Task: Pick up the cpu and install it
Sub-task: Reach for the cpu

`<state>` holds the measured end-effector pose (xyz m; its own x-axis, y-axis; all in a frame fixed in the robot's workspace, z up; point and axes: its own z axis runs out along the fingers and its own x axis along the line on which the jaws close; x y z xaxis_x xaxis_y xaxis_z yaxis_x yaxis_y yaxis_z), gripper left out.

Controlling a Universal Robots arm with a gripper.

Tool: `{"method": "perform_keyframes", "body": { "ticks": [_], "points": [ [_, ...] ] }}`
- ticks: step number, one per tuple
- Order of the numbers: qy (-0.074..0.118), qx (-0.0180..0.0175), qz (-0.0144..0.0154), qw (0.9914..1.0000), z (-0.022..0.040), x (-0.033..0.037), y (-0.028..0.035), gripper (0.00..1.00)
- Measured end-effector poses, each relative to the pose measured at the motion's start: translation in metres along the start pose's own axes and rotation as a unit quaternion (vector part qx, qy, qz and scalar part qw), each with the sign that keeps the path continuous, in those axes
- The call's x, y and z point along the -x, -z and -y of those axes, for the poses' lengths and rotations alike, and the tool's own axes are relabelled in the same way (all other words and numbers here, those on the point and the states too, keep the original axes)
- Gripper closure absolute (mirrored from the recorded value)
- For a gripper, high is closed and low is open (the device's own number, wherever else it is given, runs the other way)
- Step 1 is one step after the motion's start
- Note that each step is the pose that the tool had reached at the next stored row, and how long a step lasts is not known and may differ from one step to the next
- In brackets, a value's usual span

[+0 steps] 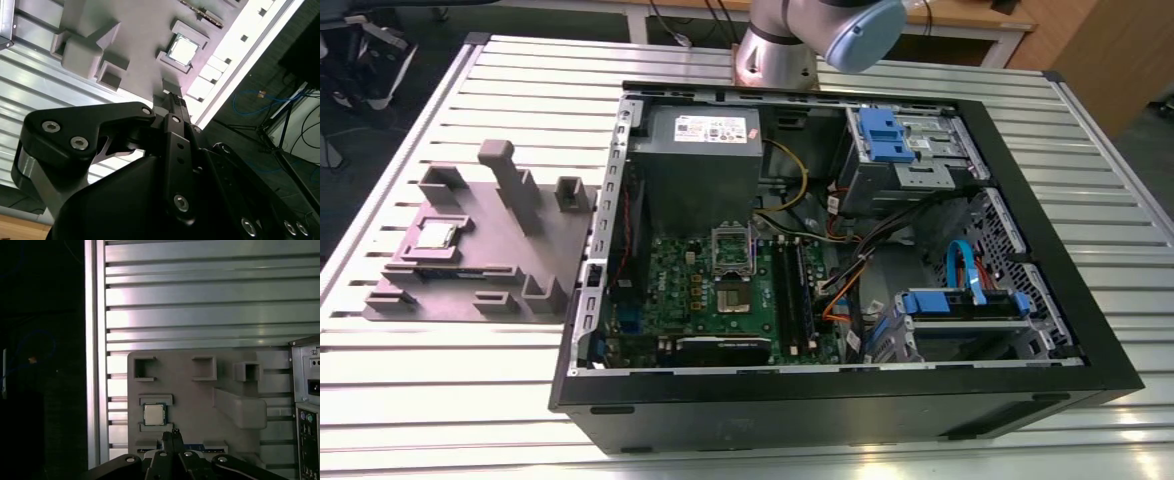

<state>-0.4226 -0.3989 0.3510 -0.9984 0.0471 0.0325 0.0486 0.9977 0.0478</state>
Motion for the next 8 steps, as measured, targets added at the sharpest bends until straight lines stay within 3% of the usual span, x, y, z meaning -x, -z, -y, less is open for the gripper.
{"method": "perform_keyframes", "body": {
  "ticks": [8],
  "points": [
    [0.000, 0.0000, -0.0001, 1.00000, 0.0005, -0.0089, -0.0012, 0.89]
  ]
}}
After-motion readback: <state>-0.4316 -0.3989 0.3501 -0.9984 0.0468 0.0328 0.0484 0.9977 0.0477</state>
